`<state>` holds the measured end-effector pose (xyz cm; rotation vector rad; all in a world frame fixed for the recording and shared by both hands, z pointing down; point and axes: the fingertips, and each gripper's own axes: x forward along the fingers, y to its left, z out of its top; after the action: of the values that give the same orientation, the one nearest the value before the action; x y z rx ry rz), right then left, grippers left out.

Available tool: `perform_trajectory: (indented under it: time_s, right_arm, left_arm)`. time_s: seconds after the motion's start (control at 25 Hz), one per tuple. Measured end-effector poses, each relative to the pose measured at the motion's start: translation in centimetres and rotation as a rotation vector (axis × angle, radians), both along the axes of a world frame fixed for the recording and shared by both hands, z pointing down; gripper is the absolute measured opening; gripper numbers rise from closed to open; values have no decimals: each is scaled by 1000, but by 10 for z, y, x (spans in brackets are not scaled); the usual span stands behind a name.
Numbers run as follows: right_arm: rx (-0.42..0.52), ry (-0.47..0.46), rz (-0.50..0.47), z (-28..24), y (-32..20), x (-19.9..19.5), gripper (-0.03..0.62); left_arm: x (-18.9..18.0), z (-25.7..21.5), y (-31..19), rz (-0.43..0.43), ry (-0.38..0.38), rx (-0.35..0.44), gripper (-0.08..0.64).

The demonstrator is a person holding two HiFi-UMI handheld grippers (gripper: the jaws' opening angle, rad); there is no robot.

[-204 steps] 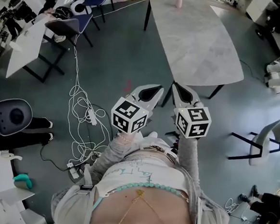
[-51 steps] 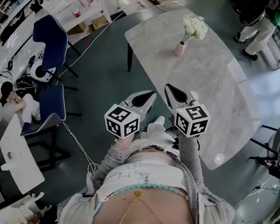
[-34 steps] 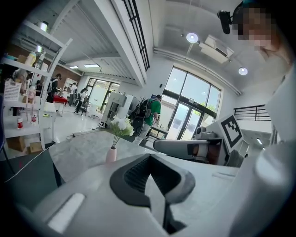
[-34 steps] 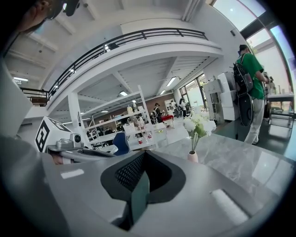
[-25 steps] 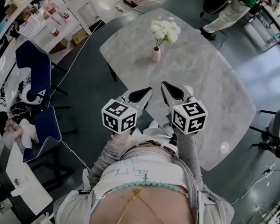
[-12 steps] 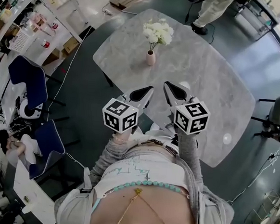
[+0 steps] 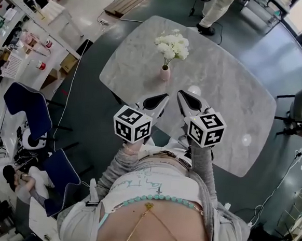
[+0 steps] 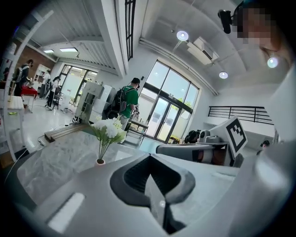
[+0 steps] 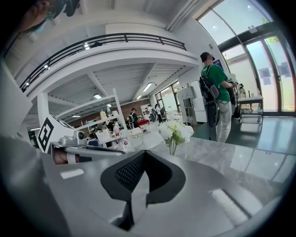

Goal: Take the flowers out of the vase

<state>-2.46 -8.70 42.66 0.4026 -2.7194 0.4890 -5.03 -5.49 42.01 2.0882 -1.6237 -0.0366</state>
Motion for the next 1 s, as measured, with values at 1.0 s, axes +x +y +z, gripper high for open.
perform_trajectory:
  time_s: [1.0]
  right_arm:
    - [13, 20, 260, 14, -22, -44, 28]
  left_arm:
    - [-75, 19, -14, 161, 7, -1, 0]
